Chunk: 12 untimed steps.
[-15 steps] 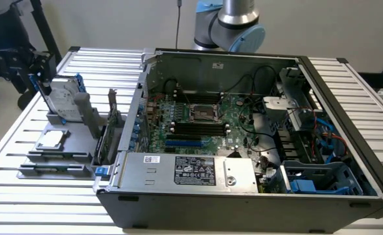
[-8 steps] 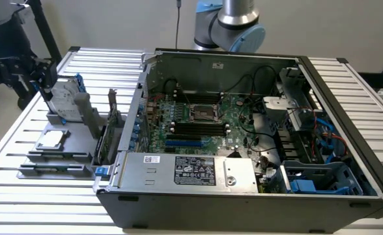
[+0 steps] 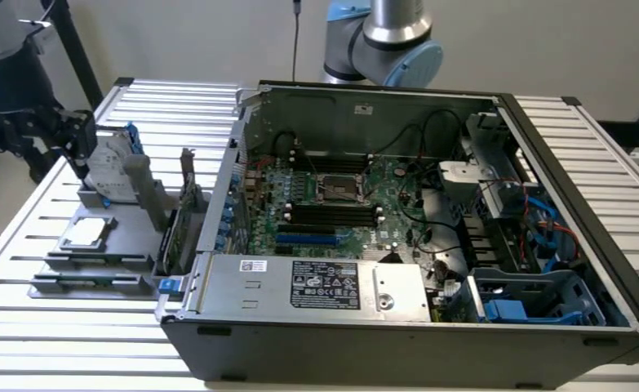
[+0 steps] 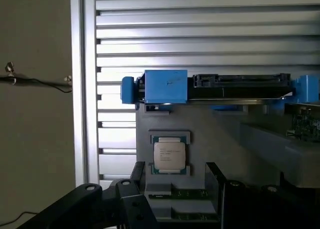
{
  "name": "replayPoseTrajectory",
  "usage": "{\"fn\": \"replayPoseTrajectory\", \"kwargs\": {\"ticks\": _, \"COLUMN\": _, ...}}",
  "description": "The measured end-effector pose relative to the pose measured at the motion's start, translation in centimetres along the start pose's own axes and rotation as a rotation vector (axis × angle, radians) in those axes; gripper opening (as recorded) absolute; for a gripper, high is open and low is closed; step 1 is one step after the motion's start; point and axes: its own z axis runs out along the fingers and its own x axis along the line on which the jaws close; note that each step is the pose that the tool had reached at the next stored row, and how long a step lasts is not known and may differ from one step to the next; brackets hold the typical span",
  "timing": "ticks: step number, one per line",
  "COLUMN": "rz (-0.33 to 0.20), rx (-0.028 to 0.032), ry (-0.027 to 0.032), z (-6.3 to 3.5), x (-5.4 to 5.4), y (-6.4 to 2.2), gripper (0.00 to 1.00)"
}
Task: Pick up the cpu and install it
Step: 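Pick up the cpu and move it towards the insertion slot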
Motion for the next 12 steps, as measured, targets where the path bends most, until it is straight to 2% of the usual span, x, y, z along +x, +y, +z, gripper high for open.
{"fn": "replayPoseTrajectory", "kwargs": {"ticks": 4, "rz": -0.001, "rx": 0.0001, "ry": 0.0001, "z": 0.72, "x": 0.1, "y": -0.3, "gripper": 0.62}}
{"fn": "replayPoseTrajectory", "kwargs": {"ticks": 5, "rz": -0.001, "rx": 0.0001, "ry": 0.0, "z": 0.9, "x": 0.1, "y": -0.37, "gripper": 0.67}}
{"fn": "replayPoseTrajectory", "kwargs": {"ticks": 12, "rz": -0.003, "rx": 0.0, "ry": 0.0, "z": 2.17, "x": 0.2, "y": -0.86, "gripper": 0.67}}
